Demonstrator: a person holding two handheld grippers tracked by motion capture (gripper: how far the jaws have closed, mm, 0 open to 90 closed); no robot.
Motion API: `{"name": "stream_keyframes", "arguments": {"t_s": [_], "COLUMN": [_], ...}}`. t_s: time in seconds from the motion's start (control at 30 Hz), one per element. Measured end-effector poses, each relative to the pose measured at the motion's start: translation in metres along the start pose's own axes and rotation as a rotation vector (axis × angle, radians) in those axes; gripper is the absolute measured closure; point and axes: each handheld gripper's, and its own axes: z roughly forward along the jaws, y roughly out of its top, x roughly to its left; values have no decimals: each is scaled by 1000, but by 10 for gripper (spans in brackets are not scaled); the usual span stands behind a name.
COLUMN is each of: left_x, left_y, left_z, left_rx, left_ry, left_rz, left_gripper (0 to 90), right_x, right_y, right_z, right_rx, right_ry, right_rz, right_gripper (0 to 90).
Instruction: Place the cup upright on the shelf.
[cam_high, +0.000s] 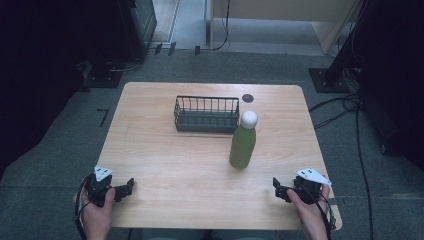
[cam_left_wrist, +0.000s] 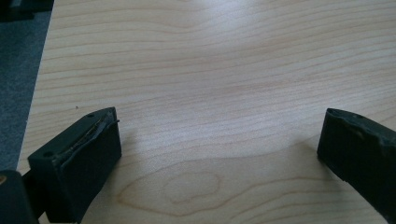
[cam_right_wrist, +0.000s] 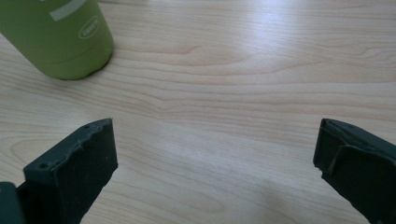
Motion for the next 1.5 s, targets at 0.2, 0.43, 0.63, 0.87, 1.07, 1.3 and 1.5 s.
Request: {"name": "stream_keyframes", "arguments": {"t_s": [0.2, 0.43, 0.63, 0.87, 1.07, 1.3, 1.5], "left_x": [0, 0, 0, 0, 0, 0, 0], "left_y": [0, 0, 0, 0, 0, 0, 0], "left_z": [0, 0, 0, 0, 0, 0, 0], "left_rx": [-1, 0, 0, -2, -2, -2, -1], "left_ry": [0, 0, 0, 0, -1, 0, 0], "left_rz": [0, 0, 0, 0, -1, 0, 0], "left_gripper": [1, 1, 1, 1, 1, 1, 1], "right_x": [11, 23, 35, 49, 59, 72, 82], "right_y": [5, 11, 17, 26, 31, 39, 46], "right_z": [4, 9, 14, 21, 24, 29, 33], "right_rx": [-3, -6, -12, -27, -33, -46, -59], "right_ry": [27, 55, 87, 118, 143, 172, 193], "right_rz": [-15, -31, -37, -52, -60, -63, -62], "right_gripper": [0, 0, 0, 0, 0, 0, 0]}}
